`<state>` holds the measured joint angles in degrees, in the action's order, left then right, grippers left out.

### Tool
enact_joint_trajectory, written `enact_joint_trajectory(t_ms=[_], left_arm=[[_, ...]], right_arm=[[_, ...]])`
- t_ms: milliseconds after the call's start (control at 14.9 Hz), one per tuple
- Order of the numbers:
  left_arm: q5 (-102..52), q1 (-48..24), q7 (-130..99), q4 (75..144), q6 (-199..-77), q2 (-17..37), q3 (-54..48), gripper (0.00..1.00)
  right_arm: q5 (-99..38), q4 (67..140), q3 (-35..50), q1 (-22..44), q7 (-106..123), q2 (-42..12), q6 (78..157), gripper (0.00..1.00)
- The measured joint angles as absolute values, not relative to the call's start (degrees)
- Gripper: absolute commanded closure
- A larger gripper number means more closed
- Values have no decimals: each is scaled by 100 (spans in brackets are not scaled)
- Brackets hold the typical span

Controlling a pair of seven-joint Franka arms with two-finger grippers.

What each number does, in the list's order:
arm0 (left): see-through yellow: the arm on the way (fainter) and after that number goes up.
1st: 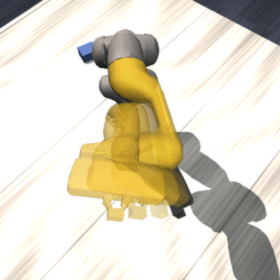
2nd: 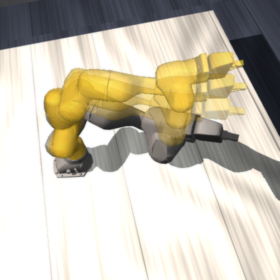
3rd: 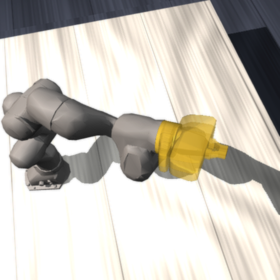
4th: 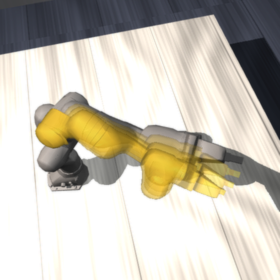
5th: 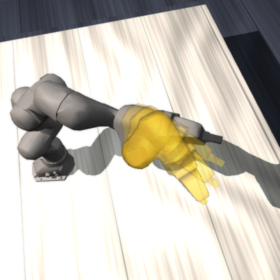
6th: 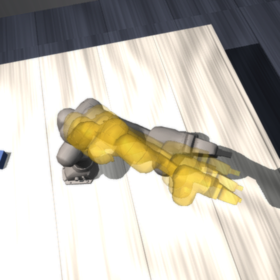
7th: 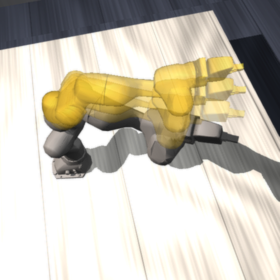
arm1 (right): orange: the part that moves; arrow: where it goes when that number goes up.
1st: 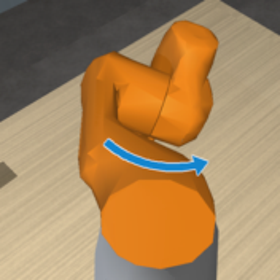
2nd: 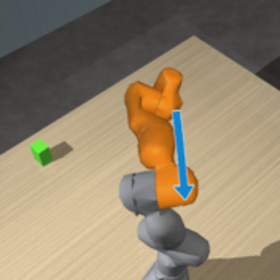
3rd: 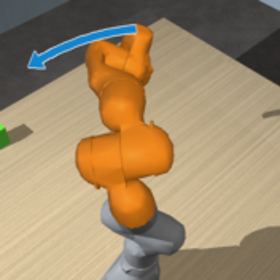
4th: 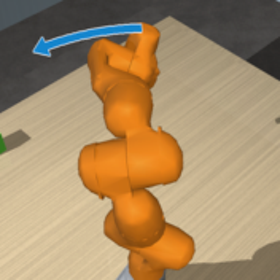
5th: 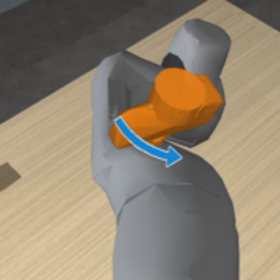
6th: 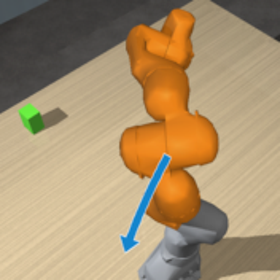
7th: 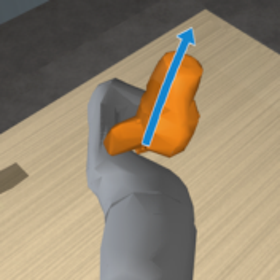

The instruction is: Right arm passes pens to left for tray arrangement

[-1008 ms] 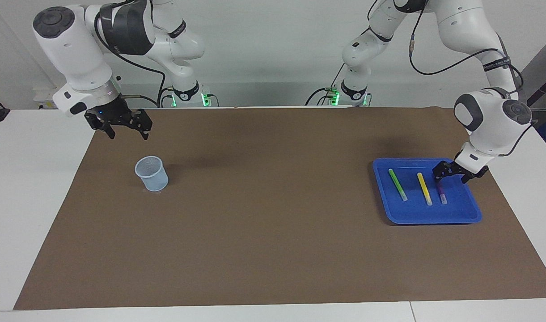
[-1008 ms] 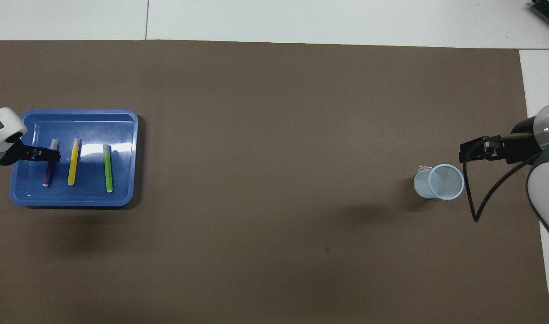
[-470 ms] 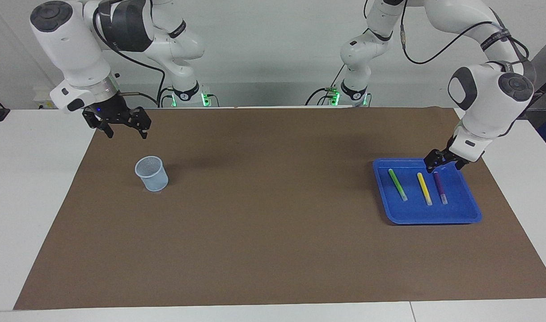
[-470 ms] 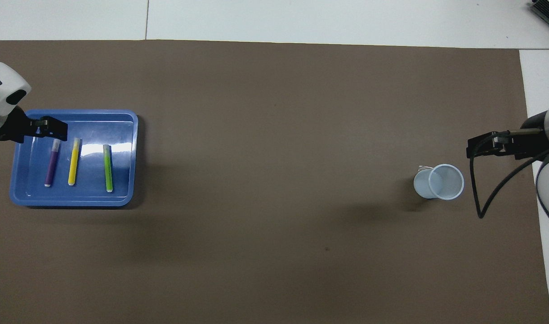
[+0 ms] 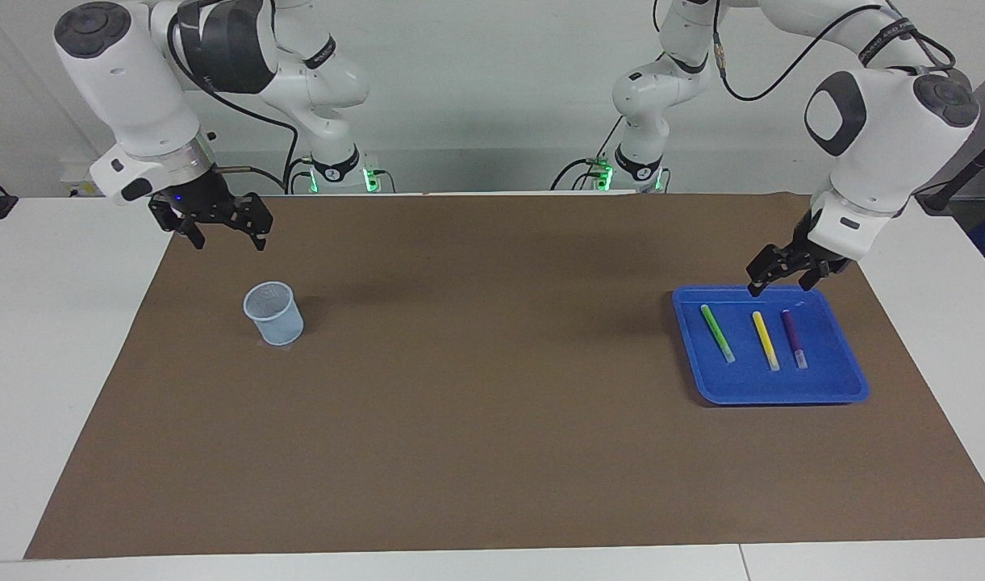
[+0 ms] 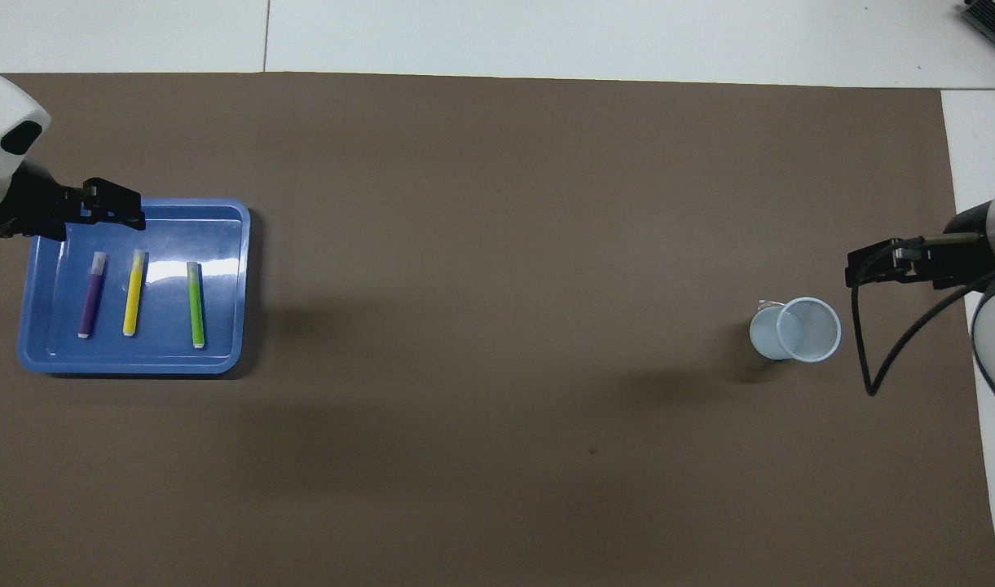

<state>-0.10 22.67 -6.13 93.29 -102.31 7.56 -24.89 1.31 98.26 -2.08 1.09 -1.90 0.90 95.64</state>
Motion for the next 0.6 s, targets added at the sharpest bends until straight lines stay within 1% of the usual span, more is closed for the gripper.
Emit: enact_joint_trajectory(t_ms=[202,403,470,605], left_arm=[[-55,2265,-622,9327,-9962,485,-2491,0],[-71,2116,-635,9327,-9726,367,-2410,0],[-72,1871,-658,9328,-9691,356,-2182,0],[-75,964,-663,9327,-9686,307,-1223,0]], right_arm=[[122,9826,-205,111,-190,89,9561,0],[95,9812,-205,111,-190,89,9561,0],[82,9805,-205,111,-190,89,9561,0],[17,9795,-205,111,-190,89,9561,0]])
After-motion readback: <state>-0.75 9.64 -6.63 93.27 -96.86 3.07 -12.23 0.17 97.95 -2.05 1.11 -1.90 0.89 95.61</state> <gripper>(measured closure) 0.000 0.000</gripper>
